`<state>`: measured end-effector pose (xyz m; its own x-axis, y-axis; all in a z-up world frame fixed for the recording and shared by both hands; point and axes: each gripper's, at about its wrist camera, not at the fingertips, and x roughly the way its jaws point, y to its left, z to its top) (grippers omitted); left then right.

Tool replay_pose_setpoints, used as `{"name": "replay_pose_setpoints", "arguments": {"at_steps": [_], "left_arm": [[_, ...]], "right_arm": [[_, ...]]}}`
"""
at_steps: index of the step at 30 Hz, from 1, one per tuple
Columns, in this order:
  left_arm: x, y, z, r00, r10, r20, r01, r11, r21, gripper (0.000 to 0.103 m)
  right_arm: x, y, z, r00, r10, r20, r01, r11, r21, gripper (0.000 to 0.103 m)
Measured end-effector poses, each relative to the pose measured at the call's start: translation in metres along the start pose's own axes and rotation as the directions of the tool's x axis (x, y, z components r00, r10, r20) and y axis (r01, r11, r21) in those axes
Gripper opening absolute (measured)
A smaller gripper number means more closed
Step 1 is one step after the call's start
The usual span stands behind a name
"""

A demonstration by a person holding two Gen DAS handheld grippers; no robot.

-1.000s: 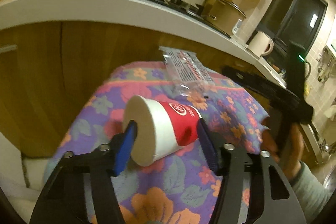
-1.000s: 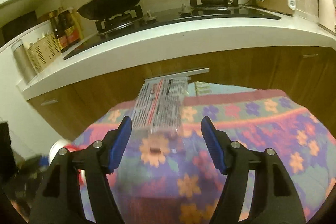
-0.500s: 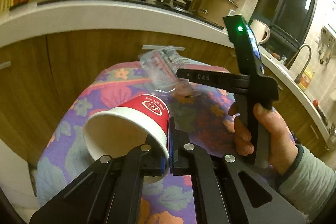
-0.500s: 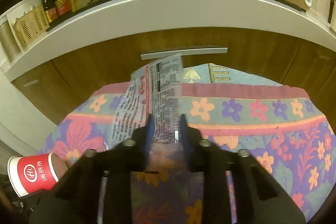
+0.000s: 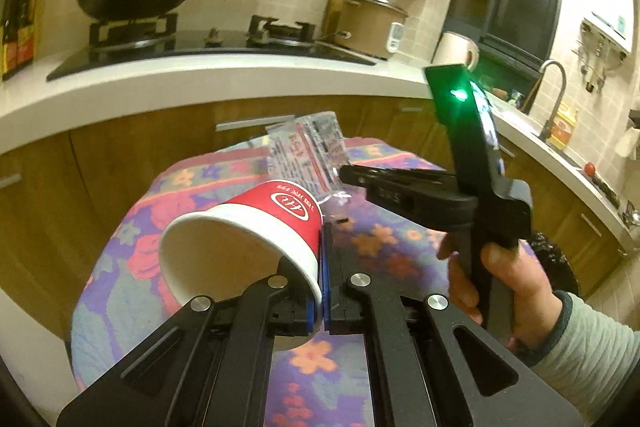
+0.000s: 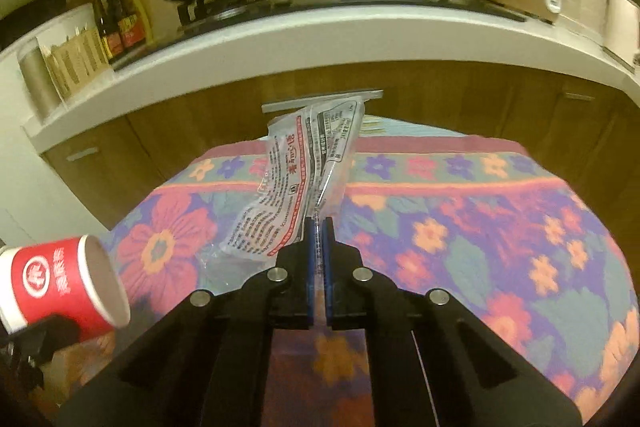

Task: Collect trash
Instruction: 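Carry the cup in left tool while right tool carries the wrapper to the bin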

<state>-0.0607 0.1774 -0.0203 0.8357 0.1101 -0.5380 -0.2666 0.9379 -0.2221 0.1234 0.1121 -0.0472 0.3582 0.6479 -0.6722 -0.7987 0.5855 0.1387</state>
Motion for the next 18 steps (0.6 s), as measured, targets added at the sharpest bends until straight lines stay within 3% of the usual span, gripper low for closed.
{"name": "replay_pose_setpoints", "arguments": {"at_steps": [10, 18], "left_arm": [[-0.015, -0.072, 0.012, 0.997, -0.071, 0.010, 0.069, 0.993, 0.101, 0.000], [-0.010, -0.158, 0.023, 0.988, -0.153, -0.020, 0.154, 0.966, 0.206, 0.000]], "right_arm": [[-0.115, -0.067, -0.044, 0.993, -0.040, 0.115, 0.027, 0.993, 0.115, 0.001], [-0.212, -0.130, -0.101, 0.953, -0.211, 0.217, 0.172, 0.968, 0.184, 0.001]]}}
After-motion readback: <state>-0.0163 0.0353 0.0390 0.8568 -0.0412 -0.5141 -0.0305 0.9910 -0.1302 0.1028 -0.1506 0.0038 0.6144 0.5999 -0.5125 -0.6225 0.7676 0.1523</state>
